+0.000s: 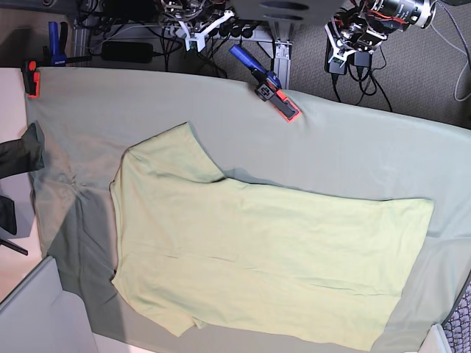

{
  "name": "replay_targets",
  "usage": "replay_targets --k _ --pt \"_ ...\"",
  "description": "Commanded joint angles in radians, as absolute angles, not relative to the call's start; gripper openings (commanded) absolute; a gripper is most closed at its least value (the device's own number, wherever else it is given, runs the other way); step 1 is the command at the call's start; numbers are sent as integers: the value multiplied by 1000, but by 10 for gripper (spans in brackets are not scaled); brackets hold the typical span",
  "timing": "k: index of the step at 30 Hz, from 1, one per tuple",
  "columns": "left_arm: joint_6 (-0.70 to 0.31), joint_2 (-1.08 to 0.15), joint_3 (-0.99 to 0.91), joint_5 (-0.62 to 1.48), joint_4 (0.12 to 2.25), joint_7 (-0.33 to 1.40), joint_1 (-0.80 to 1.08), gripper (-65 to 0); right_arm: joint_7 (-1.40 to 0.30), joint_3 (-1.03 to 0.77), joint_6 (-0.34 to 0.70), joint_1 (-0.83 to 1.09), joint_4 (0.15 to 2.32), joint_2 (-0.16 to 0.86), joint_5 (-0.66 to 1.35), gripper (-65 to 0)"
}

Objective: Fold the T-shirt properly

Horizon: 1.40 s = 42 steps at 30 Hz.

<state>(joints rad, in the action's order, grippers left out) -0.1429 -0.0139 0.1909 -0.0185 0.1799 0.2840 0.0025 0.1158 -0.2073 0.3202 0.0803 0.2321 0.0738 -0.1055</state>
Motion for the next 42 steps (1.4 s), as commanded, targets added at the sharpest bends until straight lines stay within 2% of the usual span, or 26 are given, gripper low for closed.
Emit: replay_targets --k 1,12,30,33,39,42 --pt "-142 -12 191 -20 184 284 0 -564 124 -209 284 81 241 80 -105 -599" --pt "-146 -12 191 -20 184 262 0 -564 136 -209 284 81 241 83 -105 -599" --pt "-223 -19 191 -15 198 233 36 -563 139 -209 284 104 267 87 -149 -599" --pt "-226 -35 191 1 254 176 100 -563 139 -208 287 153 310 94 -150 -599" --pt "-402 -98 191 98 494 81 276 -563 139 -176 340 313 466 134 -150 -599" --pt "-417 -129 191 116 662 60 371 -563 139 -149 344 405 583 162 -150 -599"
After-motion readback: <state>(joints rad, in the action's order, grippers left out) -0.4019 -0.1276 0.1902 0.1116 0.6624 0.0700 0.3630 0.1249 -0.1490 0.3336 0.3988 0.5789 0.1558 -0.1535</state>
